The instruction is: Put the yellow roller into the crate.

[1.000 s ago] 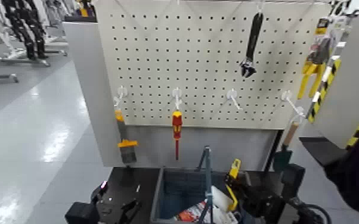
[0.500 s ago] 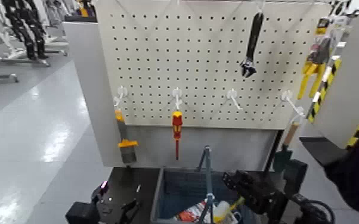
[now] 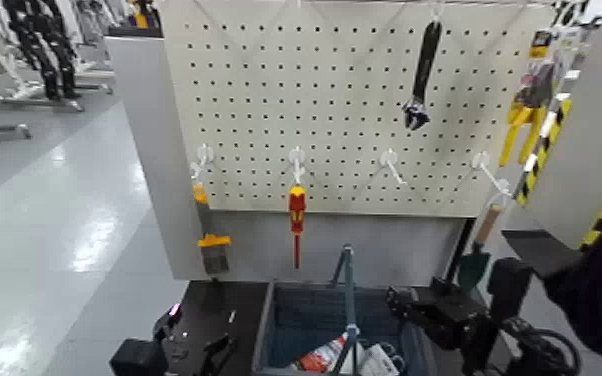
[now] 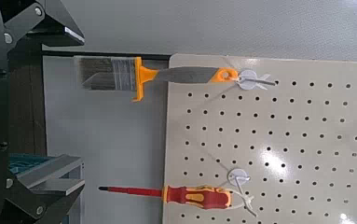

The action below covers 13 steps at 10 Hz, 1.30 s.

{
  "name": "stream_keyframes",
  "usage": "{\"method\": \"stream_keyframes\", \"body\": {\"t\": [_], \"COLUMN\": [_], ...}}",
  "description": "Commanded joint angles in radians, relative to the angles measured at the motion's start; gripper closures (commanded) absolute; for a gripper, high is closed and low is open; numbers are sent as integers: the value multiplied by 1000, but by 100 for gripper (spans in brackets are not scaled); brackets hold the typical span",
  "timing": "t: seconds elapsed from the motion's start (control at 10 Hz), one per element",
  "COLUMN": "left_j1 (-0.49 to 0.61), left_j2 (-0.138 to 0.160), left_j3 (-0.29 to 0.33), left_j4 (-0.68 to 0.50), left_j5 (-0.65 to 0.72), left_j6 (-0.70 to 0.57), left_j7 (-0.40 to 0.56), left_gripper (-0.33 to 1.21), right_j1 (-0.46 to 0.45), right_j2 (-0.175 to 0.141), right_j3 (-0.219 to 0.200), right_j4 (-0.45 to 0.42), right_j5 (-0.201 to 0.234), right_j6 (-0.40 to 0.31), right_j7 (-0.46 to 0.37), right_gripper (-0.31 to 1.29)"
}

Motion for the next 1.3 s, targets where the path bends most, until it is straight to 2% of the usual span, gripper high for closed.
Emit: {"method": "stream_keyframes", "body": {"t": [0.1,0.3,0.4,0.7,1.0,1.3], "left_j1": [2,3,5,6,8,9], "left_j2": [-2,0,0,2,2,2], "left_j3": [3,3,3,4,6,7], "left_j4": [0,-2,-3,-5,-8,-9], "left_j5": [0,2,0,2,3,3], "left_j6": [0,0,0,-2,-2,-2], "left_j7": [0,2,0,0,0,0], "left_gripper": [22,22,22,22,22,22], "right_j1": [44,88,114,185,240,277], "right_j2": [12,20,25,40,65,77], "right_j3": [1,1,2,27,41,54], "right_j4": [-42,-65,-66,-65,-63,-40], "right_j5": [47,66,81,87,113,135], "right_j6": [-92,-192,-269,-435,-494,-585], "right_j7": [-43,-95,-127,-236,-313,-377], "right_gripper": [6,7,8,9,8,8]}}
